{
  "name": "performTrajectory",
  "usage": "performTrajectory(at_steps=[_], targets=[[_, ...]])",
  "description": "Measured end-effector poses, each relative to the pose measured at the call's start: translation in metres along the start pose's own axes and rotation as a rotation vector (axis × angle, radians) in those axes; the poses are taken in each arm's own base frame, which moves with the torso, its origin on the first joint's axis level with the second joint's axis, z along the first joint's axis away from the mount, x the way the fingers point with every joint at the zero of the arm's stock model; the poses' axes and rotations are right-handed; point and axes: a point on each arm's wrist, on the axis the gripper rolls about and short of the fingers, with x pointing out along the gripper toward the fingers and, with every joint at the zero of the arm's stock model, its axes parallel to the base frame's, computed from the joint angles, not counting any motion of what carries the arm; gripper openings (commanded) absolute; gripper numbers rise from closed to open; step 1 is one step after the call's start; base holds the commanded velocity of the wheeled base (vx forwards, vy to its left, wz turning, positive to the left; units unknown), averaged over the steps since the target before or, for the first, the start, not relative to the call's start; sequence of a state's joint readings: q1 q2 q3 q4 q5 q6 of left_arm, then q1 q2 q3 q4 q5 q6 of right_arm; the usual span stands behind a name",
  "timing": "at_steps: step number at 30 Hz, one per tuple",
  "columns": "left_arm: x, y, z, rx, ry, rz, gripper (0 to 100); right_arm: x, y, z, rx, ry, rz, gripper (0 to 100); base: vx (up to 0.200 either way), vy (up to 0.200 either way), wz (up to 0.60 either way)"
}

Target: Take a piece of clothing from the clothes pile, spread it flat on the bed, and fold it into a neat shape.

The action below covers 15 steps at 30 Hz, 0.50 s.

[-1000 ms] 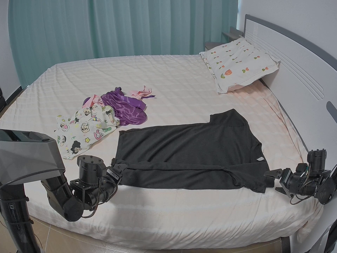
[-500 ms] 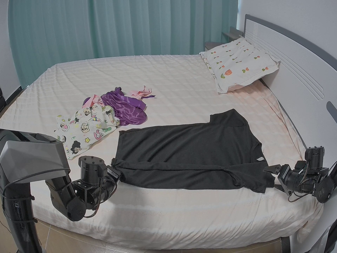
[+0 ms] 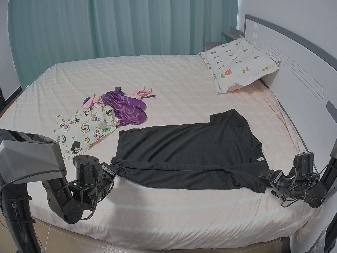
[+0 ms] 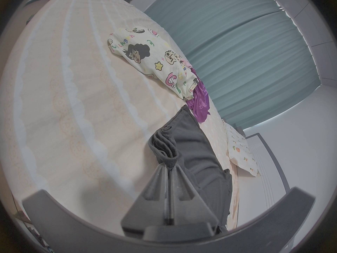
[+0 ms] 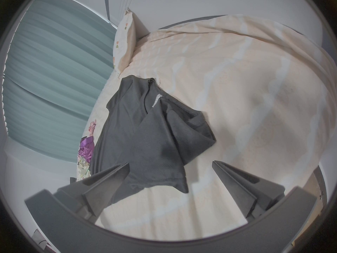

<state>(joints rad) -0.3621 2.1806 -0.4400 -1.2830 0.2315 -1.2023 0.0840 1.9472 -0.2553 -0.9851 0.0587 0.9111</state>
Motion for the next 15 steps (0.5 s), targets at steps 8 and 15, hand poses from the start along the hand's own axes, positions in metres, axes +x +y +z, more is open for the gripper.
performTrajectory(at_steps=[8, 15], targets=[[-0.003, -0.001, 0.002, -0.005, -0.006, -0.013, 0, 0.018, 0.004, -0.002, -0.020, -0.080, 0.031, 100, 0.000, 0.000, 0.00], [-0.004, -0.002, 0.003, -0.006, -0.008, -0.016, 0, 0.033, 0.004, -0.005, -0.061, -0.105, 0.001, 100, 0.000, 0.000, 0.00]])
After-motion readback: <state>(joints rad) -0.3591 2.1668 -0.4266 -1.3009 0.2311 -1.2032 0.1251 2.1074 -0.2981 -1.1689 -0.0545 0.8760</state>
